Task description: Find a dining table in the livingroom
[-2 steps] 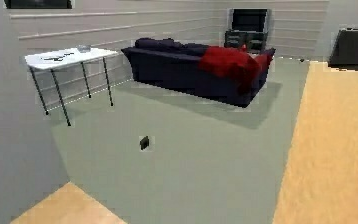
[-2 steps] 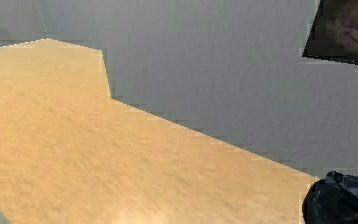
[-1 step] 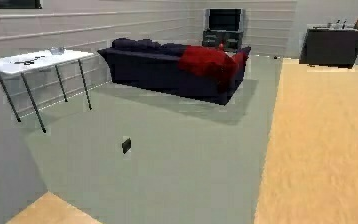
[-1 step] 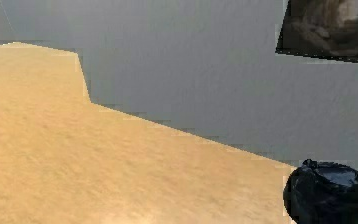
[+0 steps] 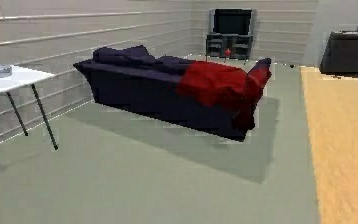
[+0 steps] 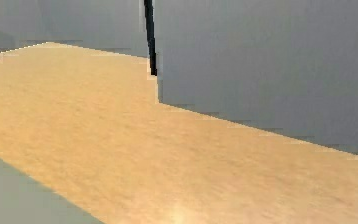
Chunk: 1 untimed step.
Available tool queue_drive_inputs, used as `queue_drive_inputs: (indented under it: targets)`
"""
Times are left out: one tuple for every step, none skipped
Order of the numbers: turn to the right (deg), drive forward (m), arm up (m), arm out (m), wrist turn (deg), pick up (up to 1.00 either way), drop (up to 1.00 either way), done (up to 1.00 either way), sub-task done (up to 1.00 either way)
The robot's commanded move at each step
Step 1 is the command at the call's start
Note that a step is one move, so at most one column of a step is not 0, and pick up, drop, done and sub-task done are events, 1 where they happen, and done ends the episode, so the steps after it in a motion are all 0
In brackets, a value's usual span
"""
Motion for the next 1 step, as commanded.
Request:
queue_drive_inputs:
  targets:
    - [0.0,1.0,0.0,0.0,0.0,0.0,0.0,0.0,0.0]
